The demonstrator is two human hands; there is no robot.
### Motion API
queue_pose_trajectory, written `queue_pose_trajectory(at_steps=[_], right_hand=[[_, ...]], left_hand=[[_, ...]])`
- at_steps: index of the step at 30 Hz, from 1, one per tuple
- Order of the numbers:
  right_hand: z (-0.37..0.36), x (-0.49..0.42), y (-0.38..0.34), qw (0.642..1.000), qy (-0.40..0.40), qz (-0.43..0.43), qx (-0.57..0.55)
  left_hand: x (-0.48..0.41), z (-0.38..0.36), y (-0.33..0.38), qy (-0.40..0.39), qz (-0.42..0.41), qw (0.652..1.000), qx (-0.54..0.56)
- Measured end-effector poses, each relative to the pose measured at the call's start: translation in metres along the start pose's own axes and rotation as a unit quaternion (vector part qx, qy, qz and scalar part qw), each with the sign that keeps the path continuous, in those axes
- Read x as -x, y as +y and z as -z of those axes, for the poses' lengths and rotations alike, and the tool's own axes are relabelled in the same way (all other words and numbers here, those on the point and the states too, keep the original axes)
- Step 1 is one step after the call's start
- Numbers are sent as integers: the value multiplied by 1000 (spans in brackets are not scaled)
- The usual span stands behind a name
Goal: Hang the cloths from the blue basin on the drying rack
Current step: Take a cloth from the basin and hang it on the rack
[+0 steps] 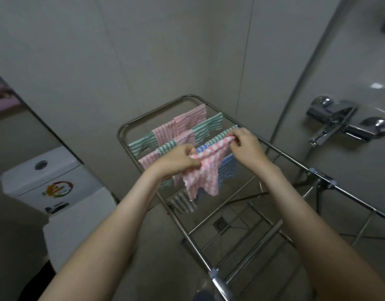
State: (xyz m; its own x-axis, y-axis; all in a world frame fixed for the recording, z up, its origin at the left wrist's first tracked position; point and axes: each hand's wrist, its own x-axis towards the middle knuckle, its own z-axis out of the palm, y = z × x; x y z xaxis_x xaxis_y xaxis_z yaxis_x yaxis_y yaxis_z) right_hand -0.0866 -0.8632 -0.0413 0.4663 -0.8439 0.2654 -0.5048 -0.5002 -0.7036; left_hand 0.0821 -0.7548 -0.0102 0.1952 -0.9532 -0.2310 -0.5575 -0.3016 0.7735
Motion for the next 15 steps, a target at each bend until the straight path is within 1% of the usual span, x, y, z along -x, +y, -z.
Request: queue_pose_trajectory(at_steps=[3, 7, 13, 15], right_hand=[[4, -12, 26, 998, 41, -27, 37], [8, -27, 50, 993, 55, -71, 82], [2, -54, 86, 976, 66, -118, 168], [-2, -64, 96, 971, 64, -131, 188]], left_hand=[[-38, -16, 1, -24, -32, 999, -7], [-74, -37, 5, -72, -67, 995, -14], [-120, -56, 7, -151, -66, 986, -30], [-130, -63, 8, -161, -59, 985, -32]])
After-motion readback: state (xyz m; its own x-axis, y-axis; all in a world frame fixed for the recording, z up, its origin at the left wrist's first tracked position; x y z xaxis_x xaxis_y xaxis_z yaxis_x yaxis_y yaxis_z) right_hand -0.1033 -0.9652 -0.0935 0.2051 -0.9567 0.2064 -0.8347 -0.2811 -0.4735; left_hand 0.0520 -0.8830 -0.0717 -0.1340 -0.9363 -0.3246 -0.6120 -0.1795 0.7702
